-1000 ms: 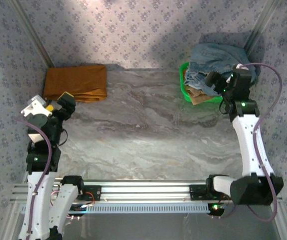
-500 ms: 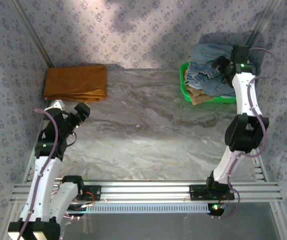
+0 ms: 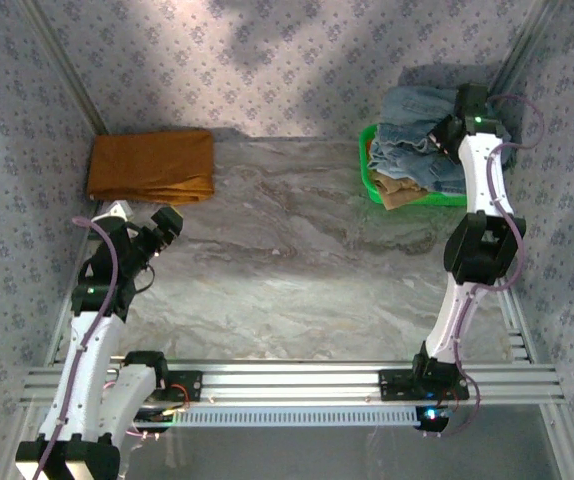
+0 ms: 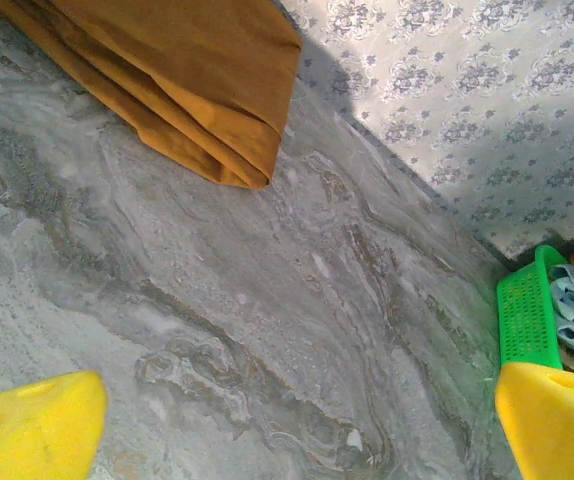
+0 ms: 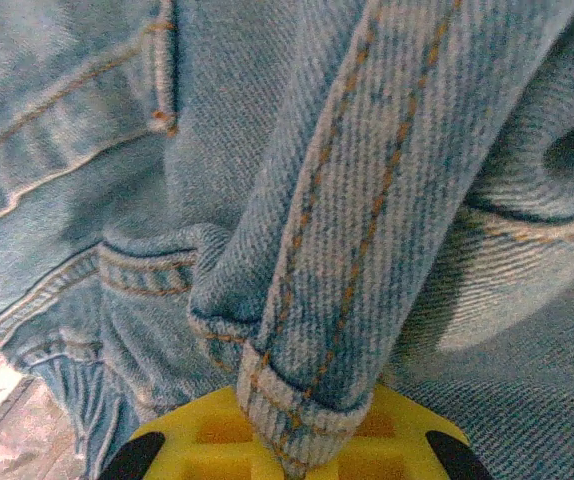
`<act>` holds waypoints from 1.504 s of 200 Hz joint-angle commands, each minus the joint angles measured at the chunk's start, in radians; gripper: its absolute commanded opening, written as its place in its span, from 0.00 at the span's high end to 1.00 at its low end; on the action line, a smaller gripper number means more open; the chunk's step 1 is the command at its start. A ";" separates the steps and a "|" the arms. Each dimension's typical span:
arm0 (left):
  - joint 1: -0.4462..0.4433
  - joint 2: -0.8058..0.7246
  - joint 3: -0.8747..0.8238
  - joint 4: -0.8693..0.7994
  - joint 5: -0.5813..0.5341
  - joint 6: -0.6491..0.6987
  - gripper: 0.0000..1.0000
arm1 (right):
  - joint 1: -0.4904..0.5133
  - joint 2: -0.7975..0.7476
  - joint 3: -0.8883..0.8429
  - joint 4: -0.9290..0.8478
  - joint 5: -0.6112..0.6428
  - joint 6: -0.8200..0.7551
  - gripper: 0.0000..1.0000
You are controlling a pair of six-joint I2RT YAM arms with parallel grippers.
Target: Fold and stack the trousers
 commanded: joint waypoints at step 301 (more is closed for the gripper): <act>0.006 -0.043 0.216 -0.220 -0.052 0.073 0.03 | 1.025 -0.274 -0.316 0.224 -0.340 -0.174 0.53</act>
